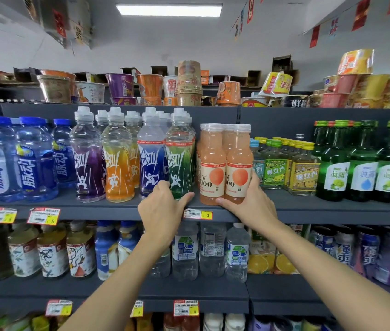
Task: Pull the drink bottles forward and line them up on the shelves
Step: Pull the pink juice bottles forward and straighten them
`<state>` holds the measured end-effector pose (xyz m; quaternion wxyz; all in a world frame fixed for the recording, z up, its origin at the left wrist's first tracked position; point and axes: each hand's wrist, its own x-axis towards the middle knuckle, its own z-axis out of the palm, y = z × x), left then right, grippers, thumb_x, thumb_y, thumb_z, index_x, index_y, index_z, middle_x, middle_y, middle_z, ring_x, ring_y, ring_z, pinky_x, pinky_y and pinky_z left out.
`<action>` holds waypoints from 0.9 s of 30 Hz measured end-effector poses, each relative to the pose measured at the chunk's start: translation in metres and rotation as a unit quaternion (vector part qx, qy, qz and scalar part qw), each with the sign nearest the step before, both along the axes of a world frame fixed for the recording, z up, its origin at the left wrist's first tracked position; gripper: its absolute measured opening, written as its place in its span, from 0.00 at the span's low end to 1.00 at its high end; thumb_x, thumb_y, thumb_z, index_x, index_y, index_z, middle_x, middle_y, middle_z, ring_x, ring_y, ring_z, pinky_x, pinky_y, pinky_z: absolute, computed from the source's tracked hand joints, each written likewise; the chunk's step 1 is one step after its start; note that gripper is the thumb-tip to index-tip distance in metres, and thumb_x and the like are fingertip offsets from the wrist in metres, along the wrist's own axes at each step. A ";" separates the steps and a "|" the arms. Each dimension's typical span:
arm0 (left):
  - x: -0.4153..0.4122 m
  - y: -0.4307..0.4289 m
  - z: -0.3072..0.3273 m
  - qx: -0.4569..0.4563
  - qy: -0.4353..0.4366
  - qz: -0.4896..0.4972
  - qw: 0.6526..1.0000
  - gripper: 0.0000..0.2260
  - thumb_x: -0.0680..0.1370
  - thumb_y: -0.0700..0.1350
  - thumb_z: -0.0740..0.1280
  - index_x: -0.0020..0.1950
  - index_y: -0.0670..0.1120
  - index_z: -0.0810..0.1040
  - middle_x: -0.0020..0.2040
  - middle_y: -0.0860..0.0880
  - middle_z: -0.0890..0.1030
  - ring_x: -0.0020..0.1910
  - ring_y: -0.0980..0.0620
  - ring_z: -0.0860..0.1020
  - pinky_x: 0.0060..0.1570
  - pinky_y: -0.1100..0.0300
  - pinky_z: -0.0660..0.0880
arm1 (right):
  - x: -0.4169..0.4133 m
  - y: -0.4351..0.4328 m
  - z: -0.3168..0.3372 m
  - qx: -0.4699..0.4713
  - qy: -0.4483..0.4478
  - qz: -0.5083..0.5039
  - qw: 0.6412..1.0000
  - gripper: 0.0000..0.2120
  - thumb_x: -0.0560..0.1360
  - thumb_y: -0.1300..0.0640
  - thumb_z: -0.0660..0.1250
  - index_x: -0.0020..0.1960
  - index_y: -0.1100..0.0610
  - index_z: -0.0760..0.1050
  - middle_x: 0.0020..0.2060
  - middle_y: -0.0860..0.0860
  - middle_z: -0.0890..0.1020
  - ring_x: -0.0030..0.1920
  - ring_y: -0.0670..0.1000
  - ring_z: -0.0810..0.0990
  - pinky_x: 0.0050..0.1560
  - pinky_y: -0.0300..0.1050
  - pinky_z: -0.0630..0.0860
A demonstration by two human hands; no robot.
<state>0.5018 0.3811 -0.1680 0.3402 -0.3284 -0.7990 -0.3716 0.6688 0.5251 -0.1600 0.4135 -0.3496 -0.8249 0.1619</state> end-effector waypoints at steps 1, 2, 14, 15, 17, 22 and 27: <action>-0.001 -0.001 0.000 0.001 0.001 -0.005 1.000 0.30 0.69 0.69 0.71 0.54 0.44 0.77 0.42 0.49 0.83 0.36 0.47 0.82 0.30 0.58 0.69 | 0.000 0.001 0.000 -0.002 0.000 0.004 1.000 0.55 0.60 0.26 0.74 0.75 0.47 0.52 0.67 0.47 0.77 0.62 0.55 0.79 0.57 0.56 0.78; -0.001 -0.003 -0.001 0.000 0.002 -0.009 1.000 0.31 0.68 0.70 0.71 0.55 0.44 0.77 0.43 0.49 0.84 0.37 0.47 0.82 0.30 0.57 0.71 | -0.001 0.001 0.001 -0.007 0.001 0.011 1.000 0.54 0.60 0.27 0.74 0.75 0.47 0.53 0.67 0.47 0.77 0.63 0.55 0.79 0.58 0.57 0.78; -0.019 -0.015 0.006 -0.065 -0.003 -0.025 0.998 0.31 0.69 0.72 0.68 0.61 0.51 0.74 0.42 0.54 0.83 0.44 0.51 0.82 0.34 0.58 0.72 | 0.014 0.025 0.007 -0.033 -0.014 0.101 0.994 0.41 0.67 0.42 0.80 0.72 0.52 0.66 0.65 0.49 0.79 0.62 0.50 0.78 0.58 0.41 0.72; -0.019 -0.014 0.006 -0.064 -0.004 -0.026 0.998 0.31 0.69 0.72 0.68 0.61 0.51 0.74 0.41 0.54 0.83 0.44 0.51 0.82 0.34 0.58 0.72 | 0.014 0.025 0.007 -0.032 -0.013 0.102 0.994 0.41 0.67 0.42 0.80 0.72 0.52 0.66 0.65 0.49 0.78 0.63 0.50 0.78 0.58 0.41 0.72; -0.019 -0.013 0.005 -0.063 -0.004 -0.029 0.998 0.31 0.69 0.71 0.68 0.61 0.50 0.74 0.41 0.54 0.83 0.44 0.51 0.82 0.35 0.58 0.73 | 0.014 0.025 0.007 -0.033 -0.012 0.102 0.994 0.40 0.67 0.43 0.80 0.72 0.52 0.66 0.65 0.50 0.78 0.63 0.51 0.78 0.58 0.41 0.72; -0.018 -0.011 0.005 -0.063 -0.004 -0.028 0.998 0.29 0.70 0.70 0.68 0.61 0.50 0.74 0.43 0.53 0.83 0.45 0.50 0.82 0.36 0.57 0.73 | 0.014 0.025 0.006 -0.040 -0.011 0.101 0.994 0.40 0.67 0.43 0.80 0.71 0.53 0.67 0.64 0.50 0.79 0.62 0.50 0.78 0.56 0.41 0.72; -0.018 -0.011 0.004 -0.044 -0.019 -0.029 0.998 0.32 0.69 0.72 0.68 0.63 0.50 0.72 0.42 0.54 0.83 0.44 0.50 0.83 0.37 0.56 0.76 | 0.016 0.025 0.007 -0.039 -0.018 0.106 0.993 0.38 0.67 0.41 0.80 0.69 0.53 0.68 0.63 0.49 0.80 0.55 0.46 0.76 0.54 0.41 0.72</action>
